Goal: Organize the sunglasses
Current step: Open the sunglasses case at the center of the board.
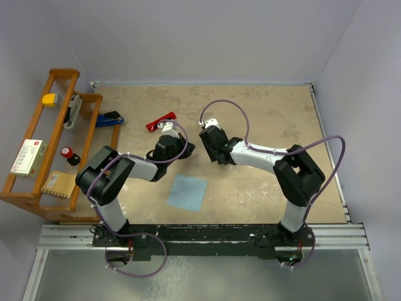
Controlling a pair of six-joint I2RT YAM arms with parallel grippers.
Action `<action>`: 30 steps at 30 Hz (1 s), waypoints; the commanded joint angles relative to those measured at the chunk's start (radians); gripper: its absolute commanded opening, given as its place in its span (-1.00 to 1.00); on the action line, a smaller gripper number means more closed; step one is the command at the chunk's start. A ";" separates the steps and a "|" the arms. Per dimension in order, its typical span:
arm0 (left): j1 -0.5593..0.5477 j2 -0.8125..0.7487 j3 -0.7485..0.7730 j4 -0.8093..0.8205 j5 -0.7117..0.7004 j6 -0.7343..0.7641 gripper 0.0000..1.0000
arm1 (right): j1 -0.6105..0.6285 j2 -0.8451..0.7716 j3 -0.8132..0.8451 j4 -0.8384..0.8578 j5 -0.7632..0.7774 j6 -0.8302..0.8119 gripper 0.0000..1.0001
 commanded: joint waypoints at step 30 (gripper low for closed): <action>0.007 0.012 -0.002 0.097 0.042 -0.024 -1.00 | 0.003 -0.043 0.037 -0.070 0.067 0.045 -0.73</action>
